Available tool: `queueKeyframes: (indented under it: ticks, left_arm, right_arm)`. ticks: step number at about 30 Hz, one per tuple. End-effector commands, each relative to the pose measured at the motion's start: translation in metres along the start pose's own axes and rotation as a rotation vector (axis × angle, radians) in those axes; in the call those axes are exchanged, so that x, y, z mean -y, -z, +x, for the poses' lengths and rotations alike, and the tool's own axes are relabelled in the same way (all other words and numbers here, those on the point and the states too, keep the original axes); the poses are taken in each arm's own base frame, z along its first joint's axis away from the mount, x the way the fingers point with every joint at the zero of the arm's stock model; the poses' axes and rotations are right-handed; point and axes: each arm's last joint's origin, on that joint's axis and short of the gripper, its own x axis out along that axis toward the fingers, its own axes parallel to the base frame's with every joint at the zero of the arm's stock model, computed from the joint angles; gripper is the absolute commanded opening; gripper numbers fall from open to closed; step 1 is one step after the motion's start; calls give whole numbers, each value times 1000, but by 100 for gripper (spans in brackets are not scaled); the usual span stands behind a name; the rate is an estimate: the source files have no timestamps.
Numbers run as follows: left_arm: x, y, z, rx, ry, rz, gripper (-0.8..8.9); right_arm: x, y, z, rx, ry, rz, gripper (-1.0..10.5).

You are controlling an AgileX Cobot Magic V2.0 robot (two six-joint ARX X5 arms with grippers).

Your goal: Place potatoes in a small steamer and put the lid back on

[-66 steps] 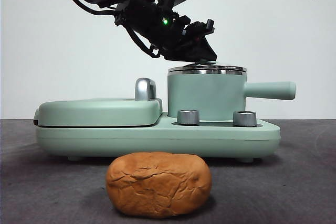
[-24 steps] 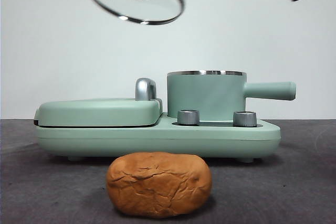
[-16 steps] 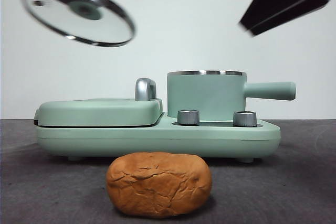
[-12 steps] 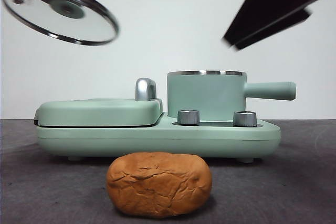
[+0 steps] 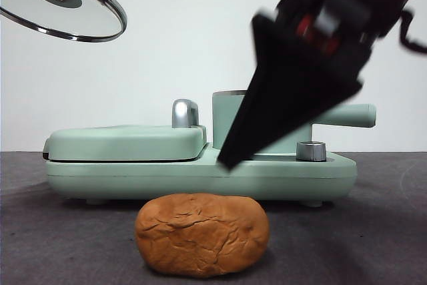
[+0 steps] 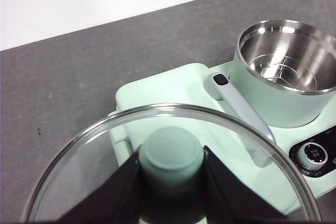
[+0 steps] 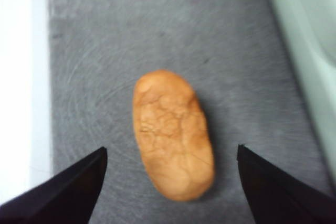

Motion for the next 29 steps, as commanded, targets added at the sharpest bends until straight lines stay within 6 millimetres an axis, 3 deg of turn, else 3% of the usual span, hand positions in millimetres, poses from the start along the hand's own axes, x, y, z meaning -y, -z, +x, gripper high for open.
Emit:
queueKeyframes:
  ticks: [1, 8, 13, 17, 22, 25, 29]
  left_arm:
    - [0, -8, -3, 51, 1, -4, 15]
    - [0, -8, -3, 51, 1, 3, 15]
    - [0, -8, -3, 51, 1, 3, 15]
    - [0, -8, -3, 52, 1, 3, 15]
    - [0, -8, -3, 52, 1, 3, 15]
    - [0, -8, -3, 52, 1, 4, 15]
    - [0, -8, -3, 52, 0, 4, 15]
  right_arm:
    - [-1, -3, 15, -20, -26, -43, 392]
    - [4, 4, 43, -88, -25, -31, 383]
    - [6, 6, 44, -120, 16, -2, 242]
    - [1, -1, 17, -71, 41, 57, 241]
    - [-5, -16, -43, 47, 157, 213, 240]
    - [3, -28, -79, 160, 307, 384, 240]
    - [22, -39, -103, 230, 377, 531, 220]
